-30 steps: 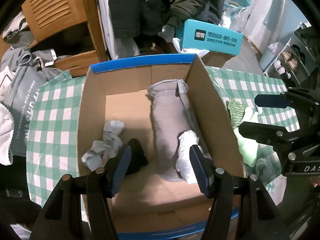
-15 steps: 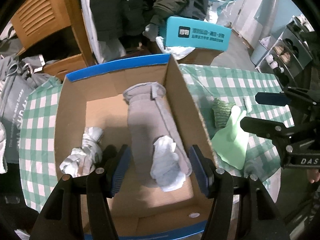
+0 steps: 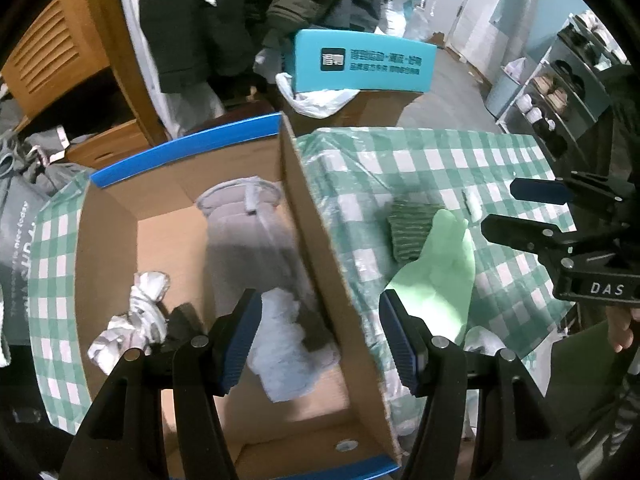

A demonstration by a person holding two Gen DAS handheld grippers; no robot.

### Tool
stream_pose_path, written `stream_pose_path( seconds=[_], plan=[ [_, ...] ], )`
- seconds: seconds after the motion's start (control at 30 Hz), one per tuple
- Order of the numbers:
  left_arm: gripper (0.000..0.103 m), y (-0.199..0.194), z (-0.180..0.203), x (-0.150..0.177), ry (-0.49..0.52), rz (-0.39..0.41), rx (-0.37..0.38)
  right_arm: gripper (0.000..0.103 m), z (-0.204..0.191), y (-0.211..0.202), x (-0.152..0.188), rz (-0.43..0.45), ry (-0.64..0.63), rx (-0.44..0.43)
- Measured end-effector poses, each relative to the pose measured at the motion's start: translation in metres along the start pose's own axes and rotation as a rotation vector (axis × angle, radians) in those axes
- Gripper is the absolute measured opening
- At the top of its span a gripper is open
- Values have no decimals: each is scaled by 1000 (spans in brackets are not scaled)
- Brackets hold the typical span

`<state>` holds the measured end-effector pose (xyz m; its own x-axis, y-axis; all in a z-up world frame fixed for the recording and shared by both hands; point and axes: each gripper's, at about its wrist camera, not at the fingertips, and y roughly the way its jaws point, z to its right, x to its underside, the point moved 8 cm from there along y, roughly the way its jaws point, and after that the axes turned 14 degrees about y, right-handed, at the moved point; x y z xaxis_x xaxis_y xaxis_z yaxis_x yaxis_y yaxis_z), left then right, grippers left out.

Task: Organize soft objects
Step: 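Move both grippers out of the box to the light green cloth on the table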

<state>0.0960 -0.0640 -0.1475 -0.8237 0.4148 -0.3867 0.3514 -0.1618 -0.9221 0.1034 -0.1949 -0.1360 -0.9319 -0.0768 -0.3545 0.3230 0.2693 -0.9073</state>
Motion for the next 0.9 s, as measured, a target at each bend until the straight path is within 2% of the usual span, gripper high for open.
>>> stream_pose_path(
  seconds=[0.37, 0.9],
  plan=[
    [63, 12, 30, -23, 55, -12, 5, 69, 57, 3, 1, 3, 99, 33],
    [63, 51, 64, -62, 70, -32, 67, 69, 126, 27, 2, -33, 205, 98]
  ],
)
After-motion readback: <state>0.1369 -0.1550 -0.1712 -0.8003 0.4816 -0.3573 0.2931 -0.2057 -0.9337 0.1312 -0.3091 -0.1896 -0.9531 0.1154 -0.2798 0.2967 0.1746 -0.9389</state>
